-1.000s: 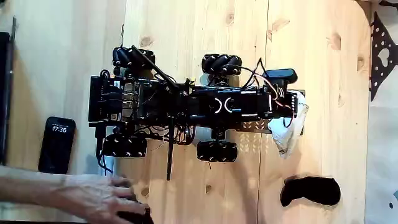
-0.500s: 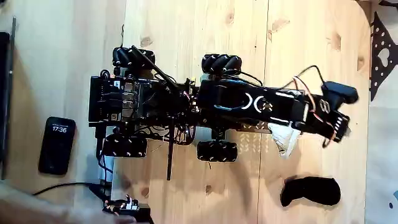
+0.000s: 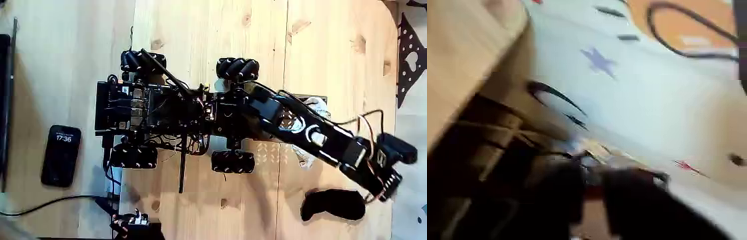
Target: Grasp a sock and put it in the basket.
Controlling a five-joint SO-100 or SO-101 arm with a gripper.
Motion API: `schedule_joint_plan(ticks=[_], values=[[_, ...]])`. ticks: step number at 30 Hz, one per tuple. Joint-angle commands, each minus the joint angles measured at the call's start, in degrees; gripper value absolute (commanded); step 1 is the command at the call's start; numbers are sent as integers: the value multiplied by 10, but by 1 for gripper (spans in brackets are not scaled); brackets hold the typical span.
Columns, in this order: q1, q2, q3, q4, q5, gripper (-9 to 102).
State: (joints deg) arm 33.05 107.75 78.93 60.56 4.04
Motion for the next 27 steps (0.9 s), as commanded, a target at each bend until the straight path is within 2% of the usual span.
schedule_joint_plan(ticks=[1, 7, 14, 19, 22, 27], values=[[8, -23, -67, 6, -10, 1], [-2, -56, -135, 34, -11, 1], [-28, -83, -135, 133, 1, 1], [-40, -120, -135, 157, 5, 19], [-42, -183, -133, 154, 0, 22], [-22, -323, -134, 92, -11, 27]])
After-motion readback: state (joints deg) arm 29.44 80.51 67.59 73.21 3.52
